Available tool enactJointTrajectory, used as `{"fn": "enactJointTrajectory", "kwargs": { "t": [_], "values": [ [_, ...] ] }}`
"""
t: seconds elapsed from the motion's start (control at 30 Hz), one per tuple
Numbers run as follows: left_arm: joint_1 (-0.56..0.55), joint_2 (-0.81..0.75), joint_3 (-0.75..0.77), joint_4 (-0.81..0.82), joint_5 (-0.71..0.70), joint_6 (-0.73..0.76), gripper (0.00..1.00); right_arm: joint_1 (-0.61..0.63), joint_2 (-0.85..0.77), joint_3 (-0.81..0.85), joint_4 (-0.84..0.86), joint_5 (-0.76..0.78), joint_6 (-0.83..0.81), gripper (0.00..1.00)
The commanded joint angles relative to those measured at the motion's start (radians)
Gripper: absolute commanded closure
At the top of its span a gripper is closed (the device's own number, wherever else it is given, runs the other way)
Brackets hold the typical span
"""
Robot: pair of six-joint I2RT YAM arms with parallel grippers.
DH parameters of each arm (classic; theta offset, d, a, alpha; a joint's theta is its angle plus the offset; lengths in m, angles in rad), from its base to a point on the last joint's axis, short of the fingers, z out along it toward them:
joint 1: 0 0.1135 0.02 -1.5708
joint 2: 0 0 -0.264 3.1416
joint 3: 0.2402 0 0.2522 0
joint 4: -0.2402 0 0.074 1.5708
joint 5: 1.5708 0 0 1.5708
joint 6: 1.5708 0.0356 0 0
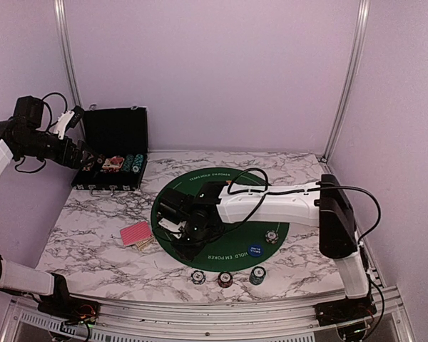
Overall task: Distribute texas hold em gaming equipment
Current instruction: Place the object at the center of the board.
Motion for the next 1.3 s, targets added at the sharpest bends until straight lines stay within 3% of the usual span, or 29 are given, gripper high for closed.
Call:
{"fn": "enactJointTrajectory", "kwargs": {
  "t": [0.0,0.47,0.63,0.83,0.97,1.07,1.27],
  "values": [
    [-0.004,-0.024,0.013,-0.027,0.028,0.003,0.01,-0.037,0.096,0.126,0.042,0.008,-0.014,0.80],
    [-0.005,-0.020,0.011,-0.027,0.030,0.005,0.01,-0.104,0.221,0.207,0.144,-0.012,0.024,0.79],
    [-0.004,-0.016,0.011,-0.027,0.033,0.008,0.01,-0.108,0.223,0.193,0.140,-0.028,0.020,0.66],
    [-0.004,-0.018,0.012,-0.027,0.030,0.011,0.01,-0.108,0.208,0.179,0.140,-0.071,0.018,0.62],
    [-0.005,-0.018,0.008,-0.027,0.030,0.011,0.01,-0.107,0.208,0.191,0.127,-0.058,0.010,0.40],
    [-0.004,-0.021,0.007,-0.026,0.030,0.011,0.01,-0.112,0.203,0.209,0.114,-0.044,0.009,0.31],
    [-0.003,-0.026,0.004,-0.027,0.028,0.013,0.01,-0.120,0.158,0.227,0.096,0.013,0.009,0.29]
  ]
}}
